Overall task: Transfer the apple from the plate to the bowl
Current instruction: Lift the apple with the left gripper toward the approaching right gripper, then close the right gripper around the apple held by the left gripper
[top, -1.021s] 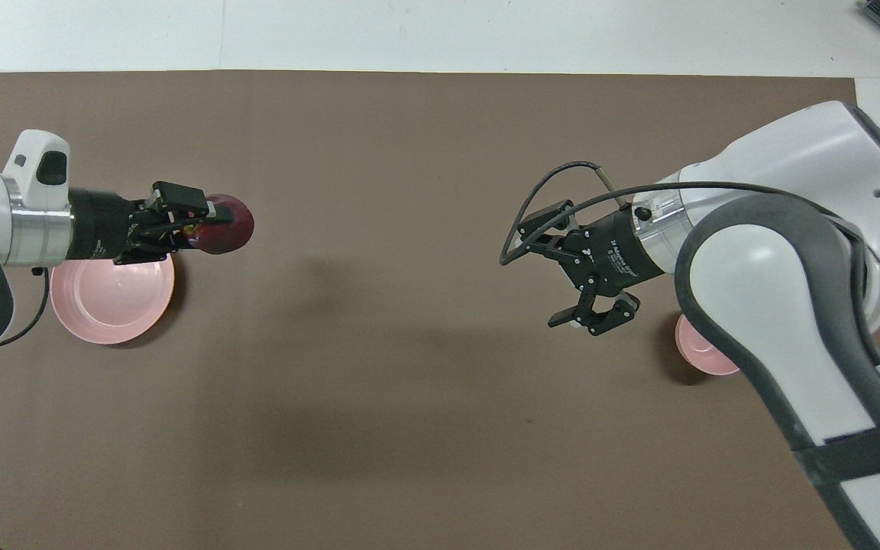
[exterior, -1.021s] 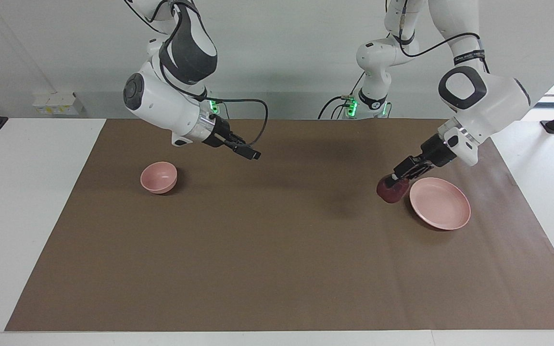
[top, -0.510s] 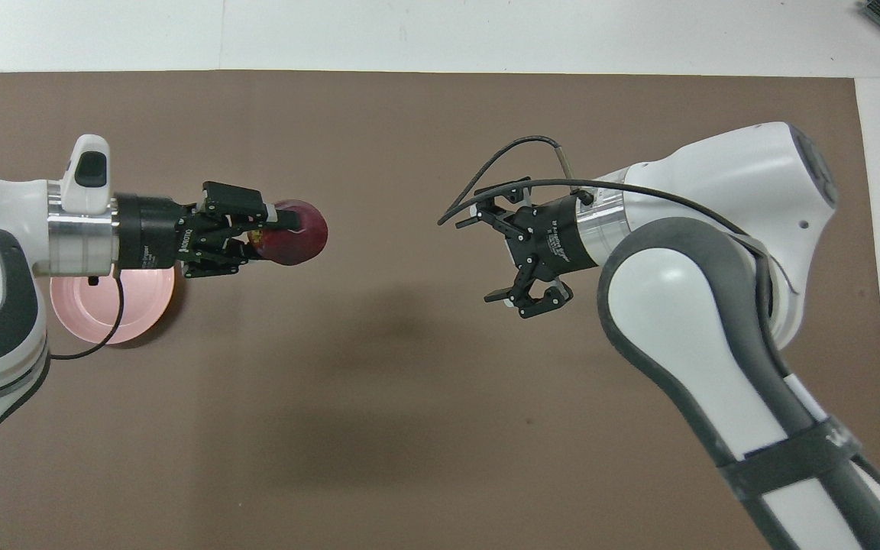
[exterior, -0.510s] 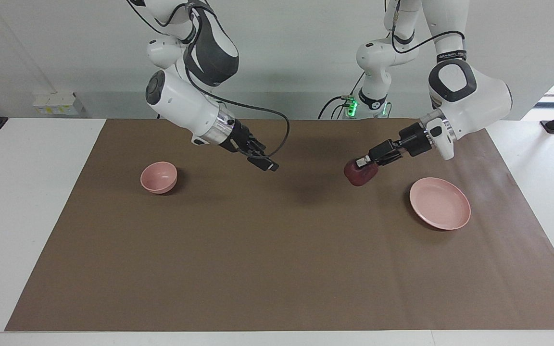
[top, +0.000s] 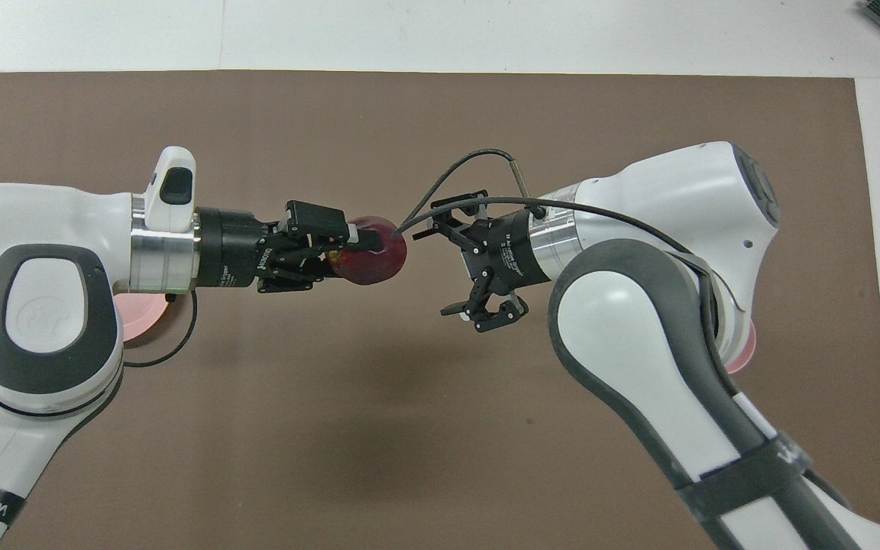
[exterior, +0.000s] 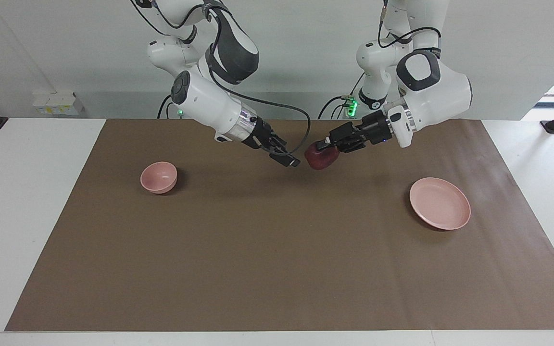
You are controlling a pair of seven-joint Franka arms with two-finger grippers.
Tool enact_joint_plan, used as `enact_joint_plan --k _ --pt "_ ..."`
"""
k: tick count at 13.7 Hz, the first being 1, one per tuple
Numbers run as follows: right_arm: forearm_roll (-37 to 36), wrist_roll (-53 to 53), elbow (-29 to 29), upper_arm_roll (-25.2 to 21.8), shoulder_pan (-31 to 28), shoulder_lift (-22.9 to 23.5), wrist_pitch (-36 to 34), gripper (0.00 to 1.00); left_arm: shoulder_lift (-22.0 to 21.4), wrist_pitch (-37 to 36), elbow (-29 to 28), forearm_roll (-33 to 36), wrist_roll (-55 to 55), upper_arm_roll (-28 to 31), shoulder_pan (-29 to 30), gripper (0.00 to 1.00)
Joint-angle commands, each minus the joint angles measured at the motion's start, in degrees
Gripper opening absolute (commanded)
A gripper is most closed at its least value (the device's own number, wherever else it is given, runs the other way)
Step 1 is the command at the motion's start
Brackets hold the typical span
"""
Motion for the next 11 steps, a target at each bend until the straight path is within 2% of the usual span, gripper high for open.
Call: enact_joint_plan --k 1,4,11 --pt "1.6 2.0 -0.1 0.3 0.6 -0.4 1.3 1.00 -2.2 0.2 -1.5 -1.3 0.2 0.2 -1.3 0.00" --pt "2.8 5.3 -0.1 0.3 0.7 -0.3 4.1 1.00 -2.6 -0.9 -1.7 -1.0 0.3 0.2 -2.0 0.00" --pt "2.8 8.1 0.5 0.4 2.4 -0.2 5.0 1.00 -4.0 -1.9 -3.0 -0.8 0.6 0.2 -2.8 0.00"
